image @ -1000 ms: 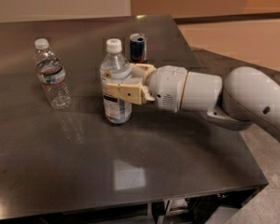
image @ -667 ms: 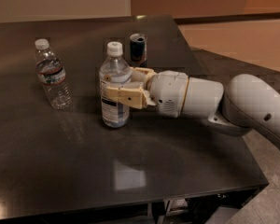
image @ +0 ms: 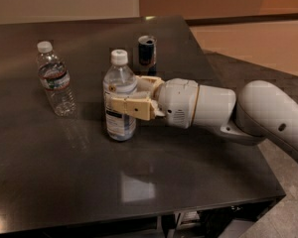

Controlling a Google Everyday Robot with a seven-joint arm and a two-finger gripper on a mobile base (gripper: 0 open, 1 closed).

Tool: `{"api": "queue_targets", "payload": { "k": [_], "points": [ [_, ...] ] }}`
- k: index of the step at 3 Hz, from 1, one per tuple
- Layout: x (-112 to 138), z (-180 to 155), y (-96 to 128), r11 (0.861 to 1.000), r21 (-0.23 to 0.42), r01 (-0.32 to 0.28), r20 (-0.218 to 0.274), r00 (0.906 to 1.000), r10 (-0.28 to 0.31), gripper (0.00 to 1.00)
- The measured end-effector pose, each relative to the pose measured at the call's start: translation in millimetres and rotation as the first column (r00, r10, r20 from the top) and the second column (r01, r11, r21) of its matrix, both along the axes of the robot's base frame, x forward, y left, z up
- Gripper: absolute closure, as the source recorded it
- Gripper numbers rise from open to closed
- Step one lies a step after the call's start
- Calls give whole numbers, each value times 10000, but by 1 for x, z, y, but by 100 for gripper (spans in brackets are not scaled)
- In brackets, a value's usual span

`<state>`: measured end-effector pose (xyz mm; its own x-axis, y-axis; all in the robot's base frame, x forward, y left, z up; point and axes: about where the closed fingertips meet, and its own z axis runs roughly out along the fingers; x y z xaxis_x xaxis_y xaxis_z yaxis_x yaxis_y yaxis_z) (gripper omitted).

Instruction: Place blue plastic bottle upright

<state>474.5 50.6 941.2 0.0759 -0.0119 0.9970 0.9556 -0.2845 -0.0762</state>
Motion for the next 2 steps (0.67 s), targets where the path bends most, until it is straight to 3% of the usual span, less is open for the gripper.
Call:
{"api": "queue_targets", "payload": {
  "k": [1,2],
  "points": [
    [-1,-6,2,9998,-197,-71,35,10000,72,100],
    [-2,-10,5,9990,-445,4,209,9998,5,83]
  ]
}}
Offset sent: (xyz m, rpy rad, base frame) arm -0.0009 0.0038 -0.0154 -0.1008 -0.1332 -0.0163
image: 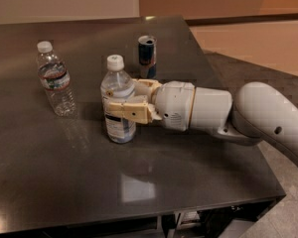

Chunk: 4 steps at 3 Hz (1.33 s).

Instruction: Place blue plastic bottle upright

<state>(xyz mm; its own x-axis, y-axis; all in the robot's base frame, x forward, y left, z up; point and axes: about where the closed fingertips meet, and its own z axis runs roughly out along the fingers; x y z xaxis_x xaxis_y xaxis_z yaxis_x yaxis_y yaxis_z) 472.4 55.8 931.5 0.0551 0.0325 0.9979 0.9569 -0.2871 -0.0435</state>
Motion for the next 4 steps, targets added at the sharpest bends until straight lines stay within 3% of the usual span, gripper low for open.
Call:
{"api": "queue_targets", "payload": {
  "k": [1,3,4],
  "points": [
    [-1,-3,2,9998,-182,35,184,9998,-31,59],
    [-2,-2,6,10000,-25,-7,-380,9993,6,13],
    [-3,-1,8,10000,36,-32,-609,9981,34,0]
  ]
}}
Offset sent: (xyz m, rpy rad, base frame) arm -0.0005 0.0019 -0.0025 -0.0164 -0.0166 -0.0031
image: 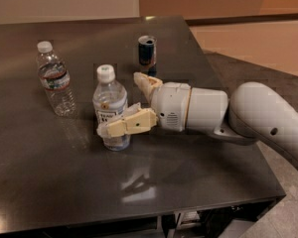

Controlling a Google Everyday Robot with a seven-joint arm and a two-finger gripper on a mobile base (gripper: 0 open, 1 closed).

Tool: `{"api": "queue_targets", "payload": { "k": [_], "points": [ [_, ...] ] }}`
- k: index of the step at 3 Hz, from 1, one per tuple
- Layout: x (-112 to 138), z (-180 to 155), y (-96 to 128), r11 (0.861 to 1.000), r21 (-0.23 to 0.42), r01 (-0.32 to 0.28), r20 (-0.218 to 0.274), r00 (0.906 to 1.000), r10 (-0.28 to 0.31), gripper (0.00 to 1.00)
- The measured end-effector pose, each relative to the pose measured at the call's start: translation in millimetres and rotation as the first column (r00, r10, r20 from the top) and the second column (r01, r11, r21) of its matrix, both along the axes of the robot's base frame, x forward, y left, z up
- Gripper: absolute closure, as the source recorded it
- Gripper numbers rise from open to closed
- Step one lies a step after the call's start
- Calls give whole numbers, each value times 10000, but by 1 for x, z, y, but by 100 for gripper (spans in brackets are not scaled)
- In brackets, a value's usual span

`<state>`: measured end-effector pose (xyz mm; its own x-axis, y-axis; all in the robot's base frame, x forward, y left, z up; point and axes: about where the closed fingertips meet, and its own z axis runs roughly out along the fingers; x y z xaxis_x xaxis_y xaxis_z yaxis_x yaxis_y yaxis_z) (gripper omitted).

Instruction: Place blue plastic bottle upright

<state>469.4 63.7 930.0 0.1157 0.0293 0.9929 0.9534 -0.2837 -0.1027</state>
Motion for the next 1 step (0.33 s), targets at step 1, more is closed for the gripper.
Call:
{"api": "queue_targets", "payload": {
  "k": [1],
  "points": [
    [0,0,0,10000,0,0,-1,10000,0,0]
  ]
}}
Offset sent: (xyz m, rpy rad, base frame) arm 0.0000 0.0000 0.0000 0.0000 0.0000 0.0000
